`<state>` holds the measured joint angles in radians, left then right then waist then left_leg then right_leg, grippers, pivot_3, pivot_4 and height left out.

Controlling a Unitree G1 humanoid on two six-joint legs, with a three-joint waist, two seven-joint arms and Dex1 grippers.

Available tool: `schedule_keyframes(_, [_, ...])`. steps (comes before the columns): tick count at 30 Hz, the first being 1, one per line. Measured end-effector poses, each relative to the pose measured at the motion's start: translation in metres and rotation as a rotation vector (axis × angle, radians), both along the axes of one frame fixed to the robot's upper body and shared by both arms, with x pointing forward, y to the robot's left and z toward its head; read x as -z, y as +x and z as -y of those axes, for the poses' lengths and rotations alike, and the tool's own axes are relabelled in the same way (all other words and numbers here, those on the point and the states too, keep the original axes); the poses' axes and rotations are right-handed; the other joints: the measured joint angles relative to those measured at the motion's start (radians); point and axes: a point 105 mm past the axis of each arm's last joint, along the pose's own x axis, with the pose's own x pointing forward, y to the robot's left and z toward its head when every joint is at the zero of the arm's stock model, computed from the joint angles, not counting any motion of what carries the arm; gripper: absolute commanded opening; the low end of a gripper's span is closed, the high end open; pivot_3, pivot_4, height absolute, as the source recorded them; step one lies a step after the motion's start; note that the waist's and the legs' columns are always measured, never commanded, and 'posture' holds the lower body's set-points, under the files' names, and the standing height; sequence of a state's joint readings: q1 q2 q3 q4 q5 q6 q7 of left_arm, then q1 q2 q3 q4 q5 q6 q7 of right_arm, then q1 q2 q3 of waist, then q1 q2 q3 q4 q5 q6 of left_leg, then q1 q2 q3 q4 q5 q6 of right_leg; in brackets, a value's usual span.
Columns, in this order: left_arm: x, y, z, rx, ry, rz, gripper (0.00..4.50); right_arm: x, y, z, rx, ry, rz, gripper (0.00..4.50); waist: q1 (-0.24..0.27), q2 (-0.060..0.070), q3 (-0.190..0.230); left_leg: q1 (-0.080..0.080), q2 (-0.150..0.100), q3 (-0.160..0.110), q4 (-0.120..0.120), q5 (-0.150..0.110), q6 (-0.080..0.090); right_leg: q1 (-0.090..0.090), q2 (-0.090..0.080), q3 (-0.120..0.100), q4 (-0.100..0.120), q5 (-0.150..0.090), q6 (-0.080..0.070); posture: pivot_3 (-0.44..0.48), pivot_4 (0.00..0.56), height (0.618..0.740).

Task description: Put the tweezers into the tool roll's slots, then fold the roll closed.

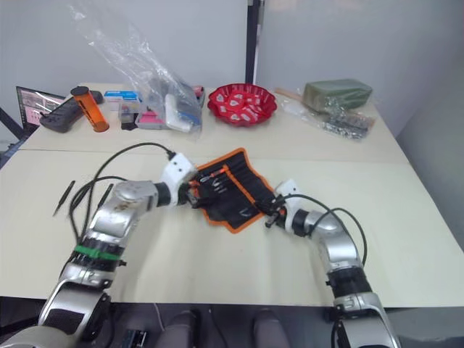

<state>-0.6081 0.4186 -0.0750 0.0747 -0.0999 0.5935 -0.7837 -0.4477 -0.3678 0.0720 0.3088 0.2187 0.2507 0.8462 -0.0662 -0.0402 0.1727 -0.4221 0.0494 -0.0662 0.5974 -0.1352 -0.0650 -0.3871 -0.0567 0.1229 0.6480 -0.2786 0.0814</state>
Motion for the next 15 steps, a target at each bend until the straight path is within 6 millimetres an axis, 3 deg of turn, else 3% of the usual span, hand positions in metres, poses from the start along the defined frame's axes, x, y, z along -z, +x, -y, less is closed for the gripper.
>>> schedule_keyframes(4, [-0.033,-0.005,-0.020,-0.099,-0.141,0.086,4.49,0.001,0.001,-0.001,-0.005,0.001,-0.005,0.00,-0.002,0.000,0.000,0.000,0.000,0.000,0.000,0.000,0.000,0.000,0.000,0.000,0.000,0.000,0.000,0.000,0.150,0.740])
schedule_keyframes(6, [-0.042,-0.013,-0.040,-0.167,-0.198,0.117,4.49,0.000,0.002,-0.003,-0.011,0.002,-0.003,0.00,-0.008,0.000,0.000,0.001,0.000,0.000,-0.001,0.000,0.000,0.000,0.000,0.000,0.000,0.000,0.000,0.000,0.150,0.740])
schedule_keyframes(11, [-0.042,-0.040,-0.114,-0.404,-0.208,0.142,4.49,0.000,0.004,-0.004,-0.032,-0.004,0.002,0.00,-0.008,0.000,0.000,0.001,0.001,0.000,-0.001,0.000,0.000,0.000,0.000,0.000,-0.001,0.000,0.000,0.000,0.150,0.740])
schedule_keyframes(15, [-0.034,-0.073,-0.155,-0.571,-0.221,0.146,4.49,0.001,0.006,-0.005,-0.039,-0.010,0.004,0.00,-0.007,0.000,0.000,0.002,0.001,0.000,-0.001,0.000,0.000,0.000,0.000,0.000,-0.001,0.000,-0.001,0.000,0.150,0.740])
